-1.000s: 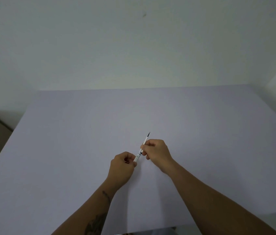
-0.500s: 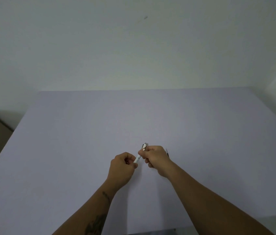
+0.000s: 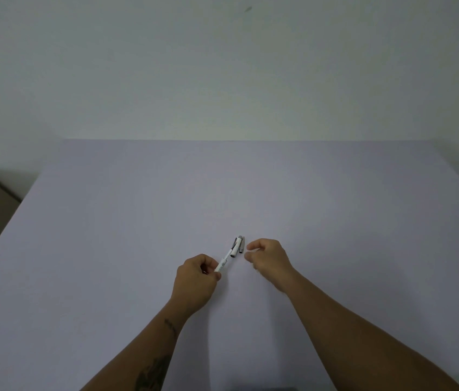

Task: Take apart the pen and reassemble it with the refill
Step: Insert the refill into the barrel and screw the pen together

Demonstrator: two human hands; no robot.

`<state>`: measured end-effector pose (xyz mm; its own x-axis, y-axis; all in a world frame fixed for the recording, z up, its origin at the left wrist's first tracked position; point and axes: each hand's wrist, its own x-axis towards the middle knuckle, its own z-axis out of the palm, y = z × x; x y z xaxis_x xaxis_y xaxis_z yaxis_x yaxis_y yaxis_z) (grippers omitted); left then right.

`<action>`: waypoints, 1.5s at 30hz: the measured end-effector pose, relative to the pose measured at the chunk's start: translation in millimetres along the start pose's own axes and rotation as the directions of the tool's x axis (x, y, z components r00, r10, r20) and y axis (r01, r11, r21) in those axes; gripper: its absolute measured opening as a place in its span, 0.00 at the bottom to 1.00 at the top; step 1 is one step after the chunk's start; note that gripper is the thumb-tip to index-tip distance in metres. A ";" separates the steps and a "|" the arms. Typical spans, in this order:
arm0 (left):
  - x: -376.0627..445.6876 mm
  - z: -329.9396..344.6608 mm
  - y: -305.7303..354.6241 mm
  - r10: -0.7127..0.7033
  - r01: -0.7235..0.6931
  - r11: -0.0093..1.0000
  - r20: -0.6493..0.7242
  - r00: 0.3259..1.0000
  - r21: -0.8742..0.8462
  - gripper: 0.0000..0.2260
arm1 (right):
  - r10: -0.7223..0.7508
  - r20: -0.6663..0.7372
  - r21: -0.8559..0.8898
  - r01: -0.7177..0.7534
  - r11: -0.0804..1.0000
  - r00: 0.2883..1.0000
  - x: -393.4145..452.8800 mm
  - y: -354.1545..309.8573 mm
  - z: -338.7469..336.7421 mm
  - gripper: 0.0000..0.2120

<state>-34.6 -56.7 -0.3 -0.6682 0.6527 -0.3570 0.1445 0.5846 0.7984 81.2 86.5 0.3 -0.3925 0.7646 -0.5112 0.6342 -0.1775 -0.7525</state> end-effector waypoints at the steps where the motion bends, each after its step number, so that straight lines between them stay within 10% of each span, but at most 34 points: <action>1: 1.7 1.0 0.6 -0.013 0.013 1.000 -0.001 1.000 -0.001 0.06 | -0.003 -0.038 -0.095 -0.001 0.995 0.999 5.9 4.0 -3.5 0.09; 25: 15.8 10.6 0.6 -0.085 0.086 0.996 -0.038 0.996 0.036 0.06 | -0.102 -0.023 -0.545 0.073 0.835 0.995 42.9 -5.6 17.6 0.10; 35: 2.8 1.0 -0.8 -0.056 0.056 0.998 -0.033 0.998 0.014 0.05 | -0.045 -0.057 0.218 0.056 0.974 0.997 20.1 -31.6 5.1 0.06; 45: -12.7 -12.4 0.5 0.028 -0.028 1.000 -0.031 0.999 -0.005 0.06 | -0.045 0.005 0.213 0.043 0.976 0.999 -16.6 -38.9 11.4 0.08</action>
<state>-35.0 -70.6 10.7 -0.6861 0.6537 -0.3193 0.1595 0.5634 0.8106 55.5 73.6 33.3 -0.4240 0.7689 -0.4786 0.4601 -0.2723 -0.8451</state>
